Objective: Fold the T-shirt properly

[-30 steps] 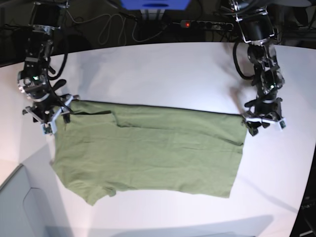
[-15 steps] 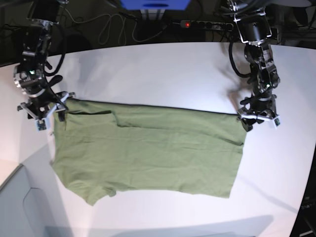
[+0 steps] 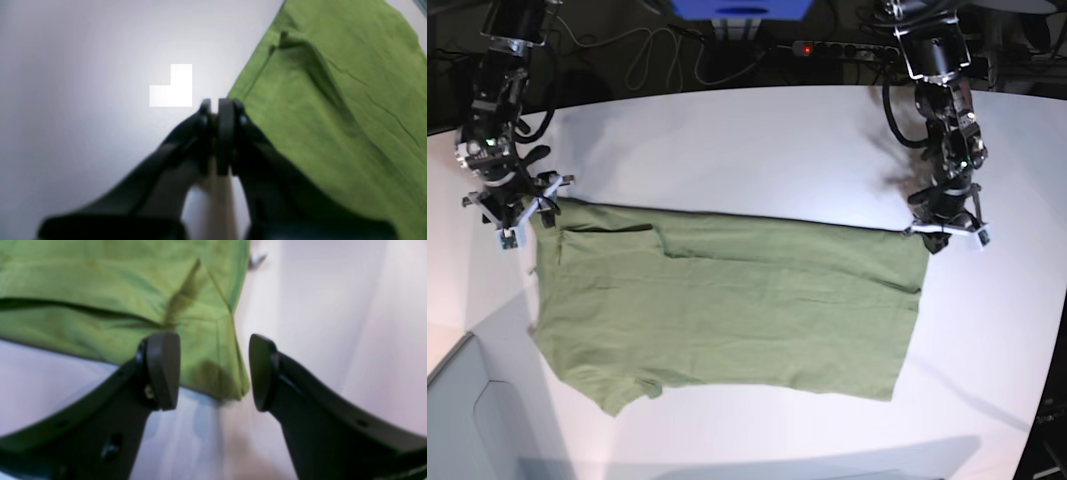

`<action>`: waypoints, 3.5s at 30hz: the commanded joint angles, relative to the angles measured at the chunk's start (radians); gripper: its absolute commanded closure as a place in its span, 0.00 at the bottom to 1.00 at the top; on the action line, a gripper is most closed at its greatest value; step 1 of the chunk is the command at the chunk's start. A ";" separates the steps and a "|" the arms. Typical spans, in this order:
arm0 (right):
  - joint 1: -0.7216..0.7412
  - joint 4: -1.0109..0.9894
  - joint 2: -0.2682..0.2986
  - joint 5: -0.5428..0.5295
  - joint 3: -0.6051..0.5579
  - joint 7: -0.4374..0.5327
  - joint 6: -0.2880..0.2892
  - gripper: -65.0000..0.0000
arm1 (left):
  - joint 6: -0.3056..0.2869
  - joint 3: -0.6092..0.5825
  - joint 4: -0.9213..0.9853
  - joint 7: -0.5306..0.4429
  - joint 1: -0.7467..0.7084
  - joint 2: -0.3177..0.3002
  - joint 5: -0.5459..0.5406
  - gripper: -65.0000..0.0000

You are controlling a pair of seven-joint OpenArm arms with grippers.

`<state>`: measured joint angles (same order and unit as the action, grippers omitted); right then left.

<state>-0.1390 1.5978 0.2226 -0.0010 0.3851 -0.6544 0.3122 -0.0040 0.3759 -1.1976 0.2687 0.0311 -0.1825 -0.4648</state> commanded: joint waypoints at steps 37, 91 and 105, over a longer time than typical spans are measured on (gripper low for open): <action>0.005 -0.021 0.070 -0.003 -0.001 0.038 0.150 1.00 | 0.003 0.007 -0.316 0.034 -0.167 0.004 0.002 1.00; 0.259 -0.069 0.093 -0.003 -0.068 -0.126 0.149 1.00 | 0.005 0.054 -0.322 0.140 -0.145 0.048 0.002 0.49; 0.233 -0.069 0.093 -0.003 -0.068 -0.124 0.149 1.00 | 0.003 0.030 -0.281 0.148 -0.167 0.079 0.002 0.49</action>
<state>0.0738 1.5105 0.2996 0.0071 0.3130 -0.8055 0.4515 0.0029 0.4057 -1.4658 0.4171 -0.1371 -0.0994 -0.4568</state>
